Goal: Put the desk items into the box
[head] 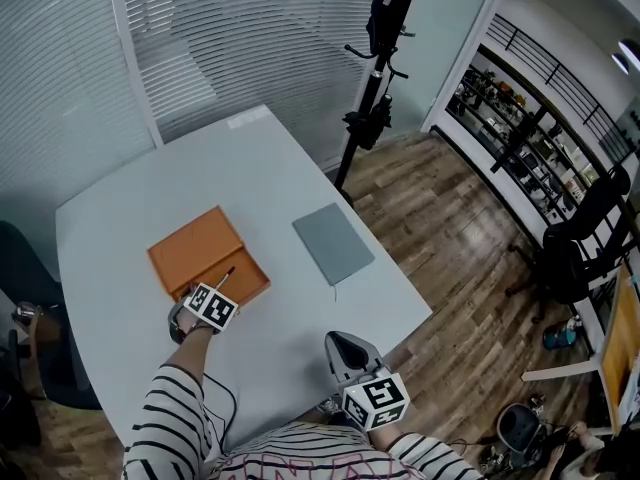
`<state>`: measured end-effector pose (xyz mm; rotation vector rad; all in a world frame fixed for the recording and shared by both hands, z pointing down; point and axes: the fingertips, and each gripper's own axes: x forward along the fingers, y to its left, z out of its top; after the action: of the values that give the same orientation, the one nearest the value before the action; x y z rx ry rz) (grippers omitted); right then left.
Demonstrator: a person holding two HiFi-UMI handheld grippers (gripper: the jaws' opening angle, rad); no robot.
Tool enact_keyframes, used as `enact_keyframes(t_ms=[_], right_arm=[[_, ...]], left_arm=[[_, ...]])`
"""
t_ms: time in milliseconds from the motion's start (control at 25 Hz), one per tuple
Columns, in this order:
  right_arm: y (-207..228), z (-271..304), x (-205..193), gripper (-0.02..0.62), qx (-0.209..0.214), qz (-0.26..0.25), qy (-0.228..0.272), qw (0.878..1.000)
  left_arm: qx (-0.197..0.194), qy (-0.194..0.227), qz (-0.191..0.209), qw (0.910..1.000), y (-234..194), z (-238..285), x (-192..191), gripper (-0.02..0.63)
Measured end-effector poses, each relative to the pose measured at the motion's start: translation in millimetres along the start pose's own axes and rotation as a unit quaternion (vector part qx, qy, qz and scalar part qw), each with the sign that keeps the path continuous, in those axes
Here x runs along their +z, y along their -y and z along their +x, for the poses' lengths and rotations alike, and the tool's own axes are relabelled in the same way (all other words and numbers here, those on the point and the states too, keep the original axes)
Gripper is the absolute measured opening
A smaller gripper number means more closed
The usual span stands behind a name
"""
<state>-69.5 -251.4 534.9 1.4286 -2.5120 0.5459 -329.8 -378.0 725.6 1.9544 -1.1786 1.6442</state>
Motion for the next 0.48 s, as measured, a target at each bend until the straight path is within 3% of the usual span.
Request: enact_keyframes(t_ms=[480], right_arm=[[-0.6, -5.3, -0.3, 0.026, -0.003, 0.0, 0.002, 1.0]], left_arm=[[0.006, -0.005, 0.006, 1.0, 0.5, 2.1, -1.3, 0.074]])
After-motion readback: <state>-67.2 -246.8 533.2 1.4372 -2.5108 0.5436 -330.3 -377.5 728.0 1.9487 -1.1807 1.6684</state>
